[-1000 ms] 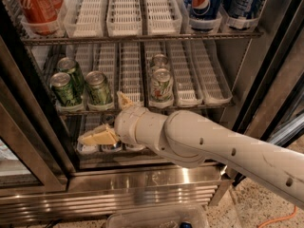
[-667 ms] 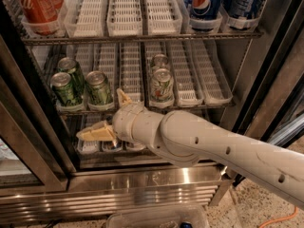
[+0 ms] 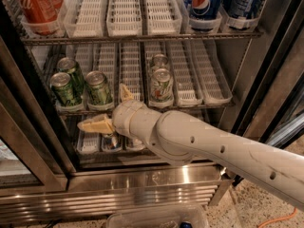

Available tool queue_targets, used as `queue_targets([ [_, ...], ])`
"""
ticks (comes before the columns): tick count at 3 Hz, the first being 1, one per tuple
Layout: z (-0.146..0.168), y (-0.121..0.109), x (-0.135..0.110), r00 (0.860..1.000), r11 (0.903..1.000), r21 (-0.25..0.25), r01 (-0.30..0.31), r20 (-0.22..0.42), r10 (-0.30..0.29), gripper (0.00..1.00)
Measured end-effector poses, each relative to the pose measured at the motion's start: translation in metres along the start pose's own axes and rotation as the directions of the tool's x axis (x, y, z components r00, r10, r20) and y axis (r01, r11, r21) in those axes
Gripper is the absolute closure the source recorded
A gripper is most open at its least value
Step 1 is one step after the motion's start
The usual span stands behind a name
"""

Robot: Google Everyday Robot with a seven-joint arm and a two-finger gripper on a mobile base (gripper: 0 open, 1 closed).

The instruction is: Pick green can from middle shelf of fridge

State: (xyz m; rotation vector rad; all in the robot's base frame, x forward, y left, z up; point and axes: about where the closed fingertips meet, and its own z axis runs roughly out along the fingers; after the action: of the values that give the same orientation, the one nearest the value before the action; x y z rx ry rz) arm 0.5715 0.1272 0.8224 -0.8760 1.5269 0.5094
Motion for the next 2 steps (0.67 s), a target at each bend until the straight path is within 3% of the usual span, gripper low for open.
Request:
queue_targets([
  [2,0.020,-0.011,-0.006,0.998,0.9988,0.042,-0.027,0.066,0.025,0.00],
])
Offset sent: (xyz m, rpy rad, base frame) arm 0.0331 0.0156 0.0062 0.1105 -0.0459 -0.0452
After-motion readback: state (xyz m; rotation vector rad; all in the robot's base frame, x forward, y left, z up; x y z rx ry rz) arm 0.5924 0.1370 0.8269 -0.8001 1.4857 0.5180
